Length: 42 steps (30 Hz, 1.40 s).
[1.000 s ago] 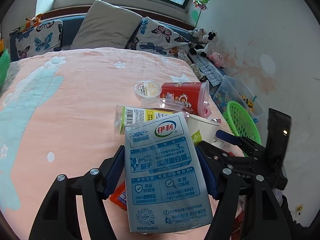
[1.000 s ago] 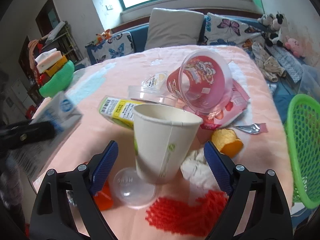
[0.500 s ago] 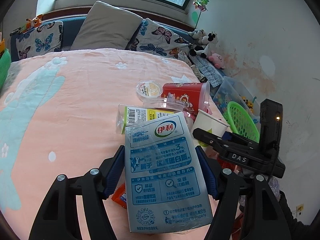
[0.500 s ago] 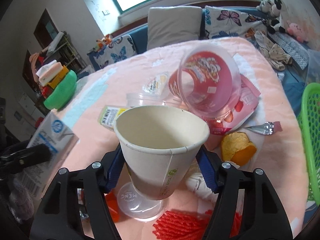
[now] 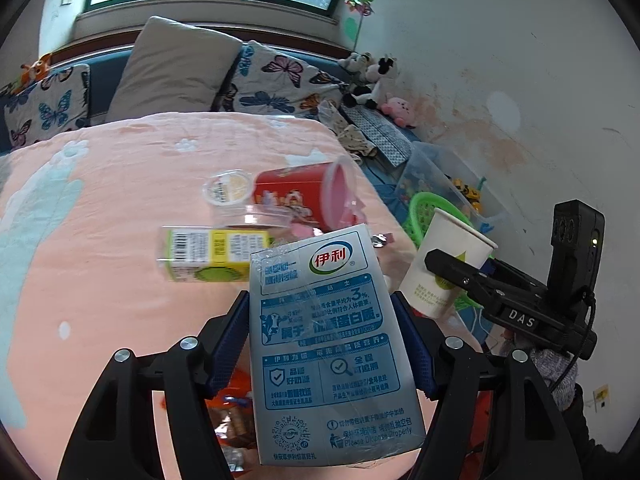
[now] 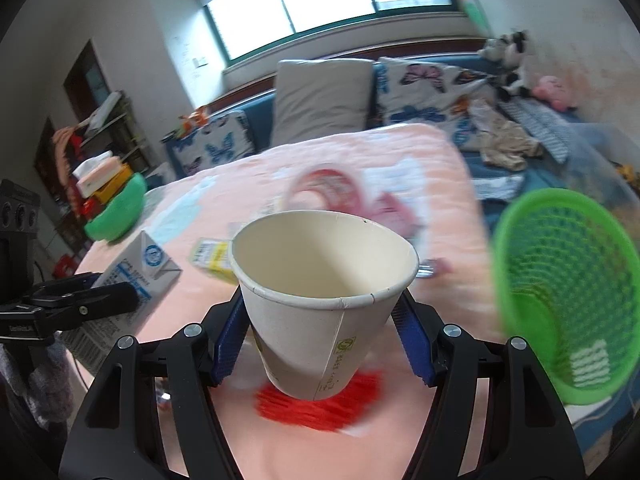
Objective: Collect trash
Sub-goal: 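Carry the paper cup and carton to the green basket and open the right gripper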
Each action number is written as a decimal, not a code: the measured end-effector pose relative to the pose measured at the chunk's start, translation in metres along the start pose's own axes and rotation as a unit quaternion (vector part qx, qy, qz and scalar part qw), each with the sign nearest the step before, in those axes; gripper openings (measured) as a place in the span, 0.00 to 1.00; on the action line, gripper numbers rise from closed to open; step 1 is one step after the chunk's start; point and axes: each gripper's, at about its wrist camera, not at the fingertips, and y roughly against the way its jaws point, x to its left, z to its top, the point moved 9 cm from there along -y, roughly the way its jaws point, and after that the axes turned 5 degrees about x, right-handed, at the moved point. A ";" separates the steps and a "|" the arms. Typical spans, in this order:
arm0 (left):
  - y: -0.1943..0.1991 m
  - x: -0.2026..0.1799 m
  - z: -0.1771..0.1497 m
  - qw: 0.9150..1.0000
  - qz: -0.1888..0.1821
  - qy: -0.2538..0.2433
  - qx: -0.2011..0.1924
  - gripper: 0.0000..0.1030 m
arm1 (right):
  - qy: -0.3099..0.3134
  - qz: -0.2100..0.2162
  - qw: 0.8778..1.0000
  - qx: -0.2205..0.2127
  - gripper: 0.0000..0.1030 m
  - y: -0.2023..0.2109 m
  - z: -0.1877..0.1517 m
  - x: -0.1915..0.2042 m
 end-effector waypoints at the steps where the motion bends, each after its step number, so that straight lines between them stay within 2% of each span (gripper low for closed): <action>1: -0.004 -0.007 0.001 1.000 -0.003 -0.004 0.001 0.65 | -0.003 -0.009 1.000 -0.001 0.65 0.002 -0.001 -0.008; 7: -0.030 -0.052 0.008 0.999 -0.017 -0.032 0.012 0.65 | -0.026 -0.076 0.997 -0.008 0.65 0.026 -0.009 -0.074; 12: -0.050 -0.087 0.018 0.998 -0.031 -0.051 0.018 0.65 | -0.044 -0.141 0.989 -0.003 0.65 0.039 -0.018 -0.133; 18: -0.072 -0.128 0.036 0.996 -0.045 -0.070 0.020 0.65 | -0.073 -0.188 0.979 0.011 0.66 0.045 -0.034 -0.192; 26: -0.099 -0.169 0.055 0.994 -0.068 -0.081 0.022 0.65 | -0.090 -0.204 0.975 0.025 0.67 0.044 -0.049 -0.230; 42: -0.174 -0.221 0.073 0.992 -0.085 -0.081 0.050 0.65 | -0.113 -0.205 0.972 0.009 0.76 0.061 -0.061 -0.241</action>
